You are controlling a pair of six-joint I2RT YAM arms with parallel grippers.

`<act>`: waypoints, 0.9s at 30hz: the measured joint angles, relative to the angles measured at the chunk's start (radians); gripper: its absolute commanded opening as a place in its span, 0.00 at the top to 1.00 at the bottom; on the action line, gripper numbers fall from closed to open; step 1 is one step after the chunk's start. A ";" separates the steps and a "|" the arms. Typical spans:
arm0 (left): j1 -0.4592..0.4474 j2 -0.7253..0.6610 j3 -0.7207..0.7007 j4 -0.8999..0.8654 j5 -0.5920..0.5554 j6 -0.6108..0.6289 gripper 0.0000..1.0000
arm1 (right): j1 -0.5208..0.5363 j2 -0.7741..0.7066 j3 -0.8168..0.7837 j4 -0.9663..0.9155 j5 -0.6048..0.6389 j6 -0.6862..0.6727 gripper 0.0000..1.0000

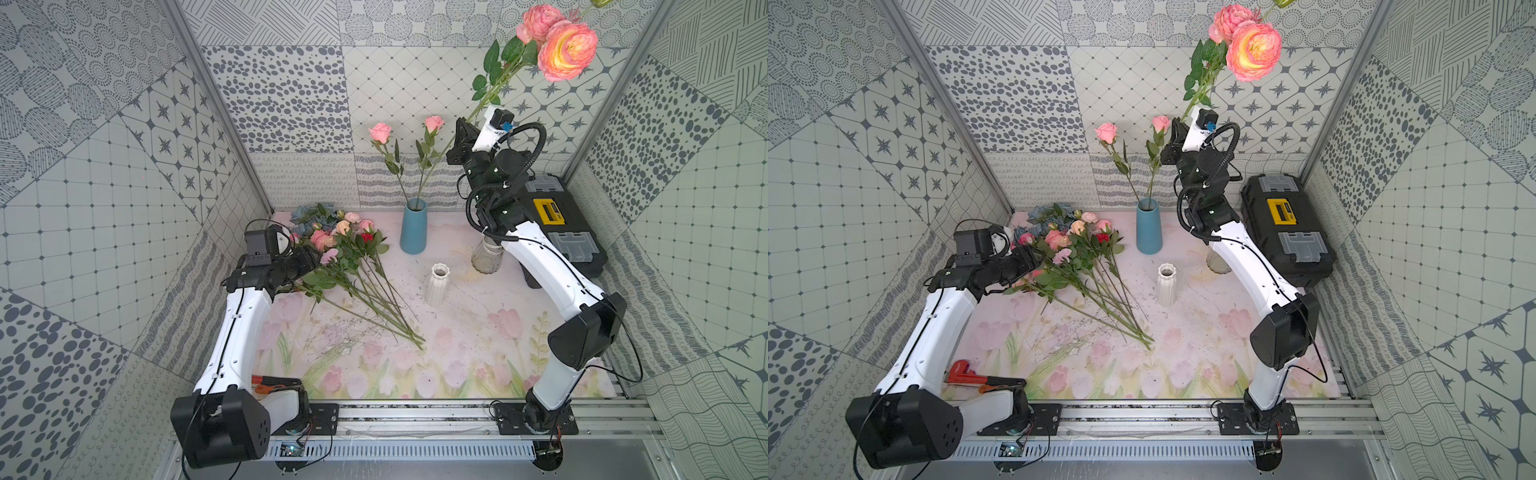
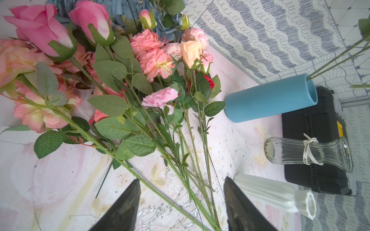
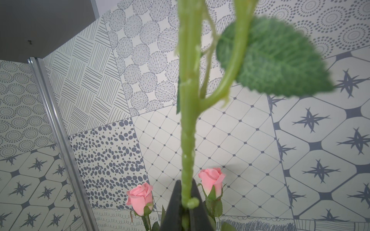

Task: Place the pink flowers into the vase
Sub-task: Place the flower in the vase.

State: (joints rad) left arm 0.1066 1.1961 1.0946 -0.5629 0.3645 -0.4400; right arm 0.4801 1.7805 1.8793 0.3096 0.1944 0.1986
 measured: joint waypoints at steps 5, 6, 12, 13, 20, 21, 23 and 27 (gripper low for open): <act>0.000 0.000 -0.001 0.003 0.003 0.000 0.34 | 0.000 0.035 0.017 -0.029 -0.006 0.000 1.00; 0.000 0.000 -0.001 0.004 0.003 0.000 0.34 | 0.000 0.045 0.026 -0.035 -0.008 0.000 1.00; 0.000 0.000 -0.002 0.006 0.004 -0.003 0.34 | 0.000 0.066 0.036 -0.057 -0.019 0.002 1.00; 0.000 0.000 -0.002 0.006 0.004 -0.003 0.34 | 0.000 0.068 0.036 -0.060 -0.022 0.003 1.00; 0.001 0.000 -0.003 0.007 0.006 -0.003 0.34 | 0.000 0.072 0.014 -0.060 -0.030 0.005 1.00; 0.001 0.000 -0.003 0.007 0.006 -0.003 0.34 | 0.000 0.072 0.008 -0.059 -0.031 0.007 1.00; 0.001 0.000 -0.003 0.007 0.008 -0.004 0.34 | 0.000 0.074 -0.005 -0.058 -0.033 0.010 1.00; 0.001 0.000 -0.003 0.007 0.019 -0.004 0.34 | 0.000 0.082 -0.031 -0.057 -0.037 0.016 1.00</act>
State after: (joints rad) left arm 0.1078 1.1961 1.0920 -0.5556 0.3836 -0.4438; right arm 0.4801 1.8622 1.8488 0.2523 0.1574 0.2146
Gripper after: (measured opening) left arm 0.658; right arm 0.076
